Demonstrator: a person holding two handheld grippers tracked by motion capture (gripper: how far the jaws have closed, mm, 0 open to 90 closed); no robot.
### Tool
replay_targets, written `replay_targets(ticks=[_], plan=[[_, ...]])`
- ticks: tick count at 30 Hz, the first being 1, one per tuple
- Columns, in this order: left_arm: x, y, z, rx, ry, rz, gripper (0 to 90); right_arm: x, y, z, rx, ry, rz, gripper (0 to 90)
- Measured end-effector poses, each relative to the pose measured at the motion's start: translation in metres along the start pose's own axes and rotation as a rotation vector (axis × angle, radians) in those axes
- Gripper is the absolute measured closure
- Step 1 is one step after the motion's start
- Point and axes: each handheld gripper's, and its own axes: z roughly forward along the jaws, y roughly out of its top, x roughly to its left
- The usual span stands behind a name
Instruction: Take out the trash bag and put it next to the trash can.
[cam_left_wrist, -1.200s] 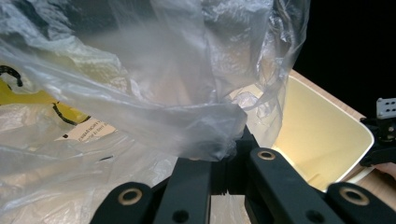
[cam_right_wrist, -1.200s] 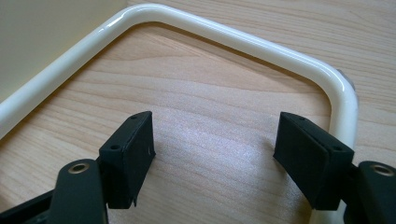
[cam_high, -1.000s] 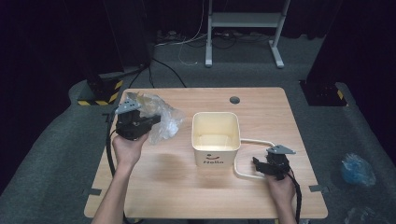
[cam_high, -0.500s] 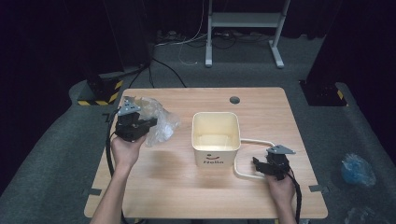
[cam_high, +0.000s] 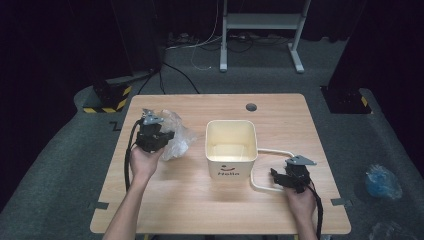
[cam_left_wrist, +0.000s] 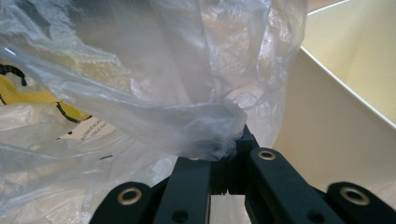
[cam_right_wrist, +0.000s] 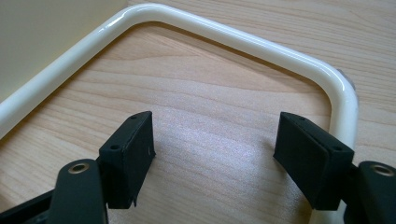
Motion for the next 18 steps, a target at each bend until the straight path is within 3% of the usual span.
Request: replay_targets(ticks=[10,18], plan=[[0.001,-0.007,0.023,0.043,0.020,-0.013,88.6,0.000,0.000,0.000,0.000,0.001,-0.005,28.3],[0.003,-0.011,0.031,0.062,0.041,-0.009,88.4,0.000,0.000,0.000,0.000,0.001,-0.005,28.3]])
